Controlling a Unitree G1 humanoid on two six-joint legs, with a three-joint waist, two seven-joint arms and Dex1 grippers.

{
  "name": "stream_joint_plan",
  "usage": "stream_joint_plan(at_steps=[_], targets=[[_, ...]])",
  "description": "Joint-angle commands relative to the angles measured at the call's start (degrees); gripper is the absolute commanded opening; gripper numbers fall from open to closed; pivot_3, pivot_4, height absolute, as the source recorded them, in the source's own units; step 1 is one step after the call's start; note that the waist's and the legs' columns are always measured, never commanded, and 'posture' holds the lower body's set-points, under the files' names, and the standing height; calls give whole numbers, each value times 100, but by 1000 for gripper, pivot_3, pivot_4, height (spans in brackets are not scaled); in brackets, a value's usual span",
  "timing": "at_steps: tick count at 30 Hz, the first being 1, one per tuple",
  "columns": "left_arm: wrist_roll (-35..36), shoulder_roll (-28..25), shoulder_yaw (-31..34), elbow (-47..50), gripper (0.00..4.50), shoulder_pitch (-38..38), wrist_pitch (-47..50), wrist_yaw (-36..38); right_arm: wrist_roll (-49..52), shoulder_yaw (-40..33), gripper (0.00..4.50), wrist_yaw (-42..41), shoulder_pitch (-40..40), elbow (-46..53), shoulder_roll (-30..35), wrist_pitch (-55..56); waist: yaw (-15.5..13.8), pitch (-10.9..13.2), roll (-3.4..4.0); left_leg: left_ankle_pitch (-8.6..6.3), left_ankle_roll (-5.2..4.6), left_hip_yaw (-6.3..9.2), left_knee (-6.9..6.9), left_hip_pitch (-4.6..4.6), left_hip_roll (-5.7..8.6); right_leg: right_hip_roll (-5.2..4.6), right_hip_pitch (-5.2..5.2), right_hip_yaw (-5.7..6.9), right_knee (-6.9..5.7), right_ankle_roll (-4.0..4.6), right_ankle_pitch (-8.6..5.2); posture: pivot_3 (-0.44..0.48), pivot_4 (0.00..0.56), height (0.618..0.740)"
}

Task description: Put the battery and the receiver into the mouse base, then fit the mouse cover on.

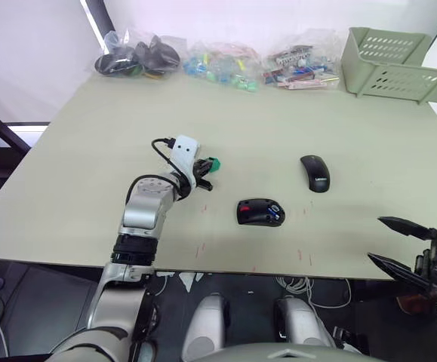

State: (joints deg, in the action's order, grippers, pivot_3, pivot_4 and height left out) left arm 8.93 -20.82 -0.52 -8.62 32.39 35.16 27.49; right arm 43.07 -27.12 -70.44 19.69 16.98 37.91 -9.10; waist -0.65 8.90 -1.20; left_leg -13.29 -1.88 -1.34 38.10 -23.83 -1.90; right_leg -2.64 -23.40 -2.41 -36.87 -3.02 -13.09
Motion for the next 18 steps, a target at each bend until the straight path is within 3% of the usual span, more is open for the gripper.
stream_joint_plan(at_steps=[1, 10, 13, 14, 18], targets=[[223, -213, -66, 641, 10, 72, -312, 593, 456, 12, 4500, 848, -393, 731, 35, -552, 13, 0, 1, 0, 0, -1, 0, 0, -1, 0, -1, 0, 0, 0, 0, 0, 150, 740], [986, -739, -350, 1471, 10, 326, -168, 2290, 976, 1027, 4500, 3161, -2681, 1662, 788, -2762, -9, 5, -5, 0, 0, -3, 6, -5, -7, 1, -3, 3, -4, 4, 0, 0, 150, 740], [1365, -886, -330, 1712, 10, 522, 169, 2639, 991, 1364, 4500, 4249, -3491, 1741, 1344, -4195, -7, 17, 6, 0, 0, -2, 17, -24, -8, -3, -22, -3, -8, 4, 1, 0, 150, 740], [1414, -1028, -310, 1646, 10, 614, 187, 2816, 937, 1592, 4500, 4584, -3951, 1699, 1255, -4443, -16, 17, 4, 0, 0, -2, 17, -27, -11, -4, -22, 0, -5, 5, 1, 0, 150, 740], [1500, -1294, -503, 1677, 10, 954, 269, 3245, 2672, 1667, 4500, 5350, -5482, 473, 771, -5969, 37, 25, -6, 0, -1, 2, 17, -34, -10, 3, -24, 7, -4, 6, 1, 0, 150, 740]])
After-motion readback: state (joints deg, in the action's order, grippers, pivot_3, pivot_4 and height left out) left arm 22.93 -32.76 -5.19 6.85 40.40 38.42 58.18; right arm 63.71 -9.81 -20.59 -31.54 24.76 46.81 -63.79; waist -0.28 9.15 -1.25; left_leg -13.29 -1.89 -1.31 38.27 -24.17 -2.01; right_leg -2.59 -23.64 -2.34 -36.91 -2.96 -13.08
